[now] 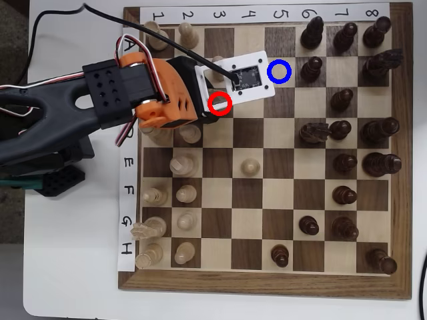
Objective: Move the piece to destination
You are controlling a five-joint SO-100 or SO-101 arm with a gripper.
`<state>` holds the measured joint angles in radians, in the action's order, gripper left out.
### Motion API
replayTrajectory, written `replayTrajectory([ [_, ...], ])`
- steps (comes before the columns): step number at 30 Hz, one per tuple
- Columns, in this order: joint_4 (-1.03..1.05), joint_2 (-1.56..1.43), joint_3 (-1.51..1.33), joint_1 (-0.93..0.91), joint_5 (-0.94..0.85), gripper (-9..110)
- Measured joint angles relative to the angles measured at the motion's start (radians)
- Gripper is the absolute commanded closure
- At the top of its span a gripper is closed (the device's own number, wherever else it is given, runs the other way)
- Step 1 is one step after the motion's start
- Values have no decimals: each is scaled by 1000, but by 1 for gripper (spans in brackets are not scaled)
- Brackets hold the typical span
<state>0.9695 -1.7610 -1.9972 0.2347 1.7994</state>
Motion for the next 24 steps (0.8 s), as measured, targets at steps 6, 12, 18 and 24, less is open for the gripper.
replayTrajectory([
  [6, -21, 8, 0, 0, 0, 87],
  [12, -25, 14, 0, 0, 0, 90],
  [18, -28, 29, 0, 0, 0, 92],
  [24, -28, 32, 0, 0, 0, 95],
])
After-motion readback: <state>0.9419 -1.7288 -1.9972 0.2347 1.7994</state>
